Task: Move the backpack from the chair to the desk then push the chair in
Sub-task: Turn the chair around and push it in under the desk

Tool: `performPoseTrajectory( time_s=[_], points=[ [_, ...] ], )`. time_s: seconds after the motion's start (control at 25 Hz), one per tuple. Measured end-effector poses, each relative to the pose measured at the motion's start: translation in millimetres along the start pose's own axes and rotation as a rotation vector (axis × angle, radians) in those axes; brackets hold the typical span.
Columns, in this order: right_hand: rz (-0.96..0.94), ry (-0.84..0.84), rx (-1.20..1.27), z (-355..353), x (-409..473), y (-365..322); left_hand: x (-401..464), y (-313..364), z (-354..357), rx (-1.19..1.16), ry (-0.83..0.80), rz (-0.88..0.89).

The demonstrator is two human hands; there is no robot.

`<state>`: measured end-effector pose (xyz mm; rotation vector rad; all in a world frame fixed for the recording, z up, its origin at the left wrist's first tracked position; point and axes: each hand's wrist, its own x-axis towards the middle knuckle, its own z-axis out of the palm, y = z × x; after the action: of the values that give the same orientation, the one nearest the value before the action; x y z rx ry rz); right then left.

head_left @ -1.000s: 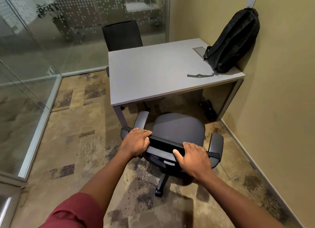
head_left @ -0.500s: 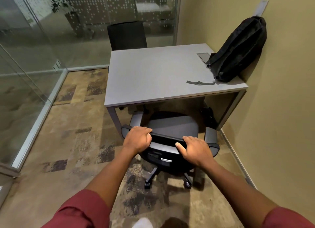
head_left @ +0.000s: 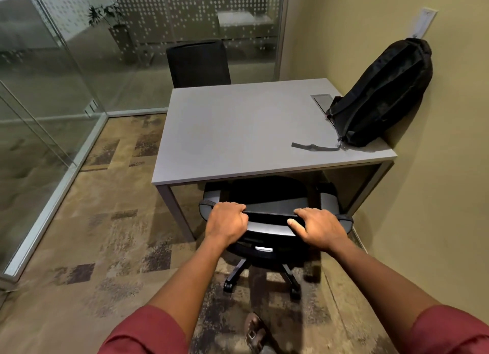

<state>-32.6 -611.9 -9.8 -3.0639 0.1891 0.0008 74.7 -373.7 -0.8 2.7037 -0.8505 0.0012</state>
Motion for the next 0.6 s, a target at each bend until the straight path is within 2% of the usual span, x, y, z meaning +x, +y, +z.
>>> performPoseTrajectory(
  time_s=[0.28, 0.6],
  points=[
    [-0.09, -0.051, 0.002, -10, 84, 67, 78, 27, 9, -0.043, -0.009, -0.128],
    [-0.149, -0.107, 0.015, -15, 167, 110, 151, 35, 13, -0.112, 0.022, -0.243]
  ],
)
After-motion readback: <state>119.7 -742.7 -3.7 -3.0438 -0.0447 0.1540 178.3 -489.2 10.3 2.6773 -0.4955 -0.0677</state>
